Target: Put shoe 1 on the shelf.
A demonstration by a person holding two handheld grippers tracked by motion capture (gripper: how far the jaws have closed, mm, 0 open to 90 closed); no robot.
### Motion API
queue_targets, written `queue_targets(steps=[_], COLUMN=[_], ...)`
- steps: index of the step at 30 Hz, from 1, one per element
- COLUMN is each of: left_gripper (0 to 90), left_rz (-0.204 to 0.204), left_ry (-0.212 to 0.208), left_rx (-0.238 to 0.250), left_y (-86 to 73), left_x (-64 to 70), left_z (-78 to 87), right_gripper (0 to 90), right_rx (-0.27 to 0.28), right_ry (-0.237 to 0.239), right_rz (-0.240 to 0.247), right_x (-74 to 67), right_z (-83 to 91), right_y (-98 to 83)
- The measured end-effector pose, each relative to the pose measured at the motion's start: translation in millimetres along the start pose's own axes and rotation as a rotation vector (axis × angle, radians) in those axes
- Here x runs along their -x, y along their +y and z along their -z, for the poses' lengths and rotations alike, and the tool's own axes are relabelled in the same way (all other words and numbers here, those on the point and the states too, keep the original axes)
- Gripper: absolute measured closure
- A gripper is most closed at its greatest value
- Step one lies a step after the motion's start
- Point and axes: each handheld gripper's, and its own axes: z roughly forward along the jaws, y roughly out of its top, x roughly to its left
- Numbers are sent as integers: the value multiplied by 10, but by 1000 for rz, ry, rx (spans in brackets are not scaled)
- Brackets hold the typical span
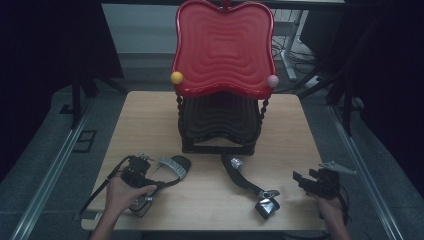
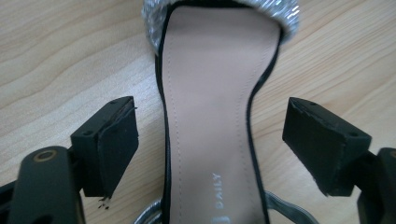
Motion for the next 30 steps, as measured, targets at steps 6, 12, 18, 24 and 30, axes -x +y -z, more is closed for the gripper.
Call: queue_targets(steps=[6,12,18,24,30], left_gripper=[174,199,308,386,405], left_rz=[-14,-18,-14,-8,53], left_ry=[52,99,88,80,17], left_rx=[-44,-77,-91,-80,-40], left_y=[4,8,13,0,-31], left_x=[45,84,116,116,19], left_z=[-125,-224,-277,-265,-227], right_gripper=[285,285,285,285,285], right_rx=[0,0,-1,-1,-2], right_ry=[-1,-1,-1,-1,-4], right_rz=[0,2,-1,2,-2], right_x=[7,1,6,8,17], right_z=[-1,-4,-3,1,2], right_y=[-1,0,-1,-1,0])
